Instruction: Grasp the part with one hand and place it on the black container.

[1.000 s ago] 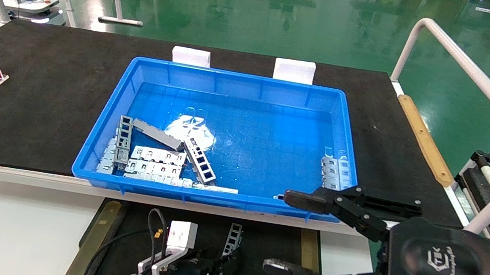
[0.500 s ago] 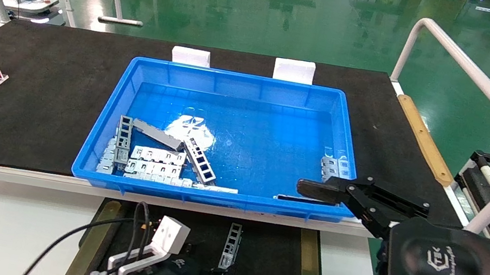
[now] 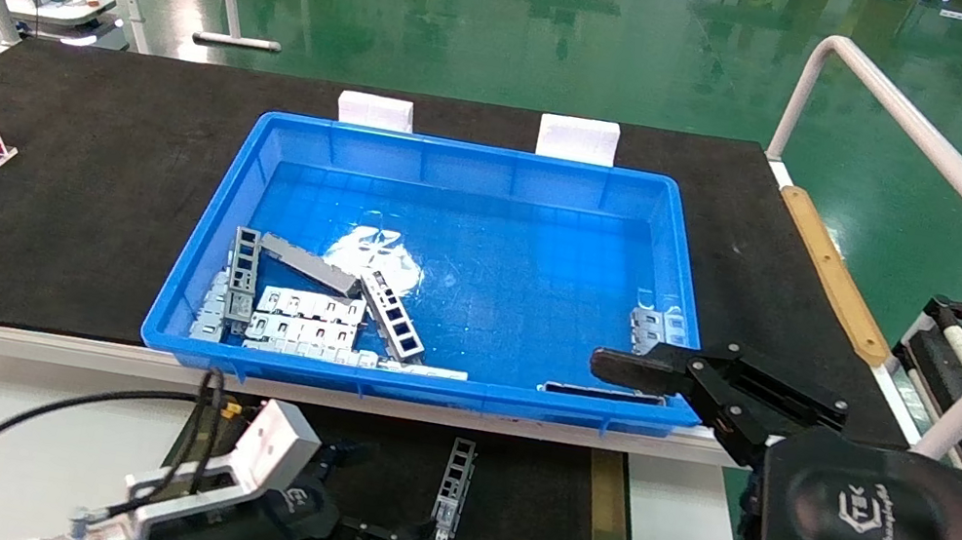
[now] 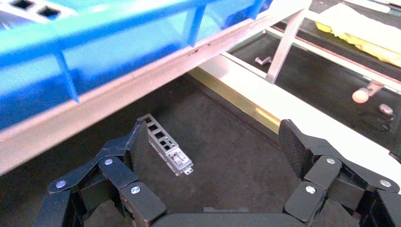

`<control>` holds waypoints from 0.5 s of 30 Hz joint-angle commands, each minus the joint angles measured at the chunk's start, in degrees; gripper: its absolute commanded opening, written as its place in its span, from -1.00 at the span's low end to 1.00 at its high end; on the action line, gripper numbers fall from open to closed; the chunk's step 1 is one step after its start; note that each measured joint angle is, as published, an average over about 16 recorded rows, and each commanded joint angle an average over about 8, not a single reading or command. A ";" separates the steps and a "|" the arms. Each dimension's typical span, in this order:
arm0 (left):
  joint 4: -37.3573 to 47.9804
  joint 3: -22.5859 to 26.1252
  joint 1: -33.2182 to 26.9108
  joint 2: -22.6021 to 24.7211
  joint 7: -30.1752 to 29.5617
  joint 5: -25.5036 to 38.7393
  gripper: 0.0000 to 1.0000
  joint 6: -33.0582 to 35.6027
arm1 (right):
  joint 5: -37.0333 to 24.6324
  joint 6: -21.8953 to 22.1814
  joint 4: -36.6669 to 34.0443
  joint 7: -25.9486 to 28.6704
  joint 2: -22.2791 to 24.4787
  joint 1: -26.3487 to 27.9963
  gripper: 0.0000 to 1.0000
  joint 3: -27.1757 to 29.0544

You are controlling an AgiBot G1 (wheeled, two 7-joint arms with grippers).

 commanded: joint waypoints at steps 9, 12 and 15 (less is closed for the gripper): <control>-2.18 -4.19 0.73 -4.62 3.54 -2.16 1.00 5.96 | 0.01 0.01 0.00 -0.01 0.01 0.00 1.00 -0.01; -2.27 -5.42 1.03 -5.28 4.64 -2.94 1.00 7.22 | 0.01 0.01 0.00 -0.01 0.01 0.00 1.00 -0.02; -2.30 -6.09 1.20 -5.59 5.27 -3.37 1.00 7.86 | 0.01 0.01 0.00 -0.01 0.01 0.01 1.00 -0.02</control>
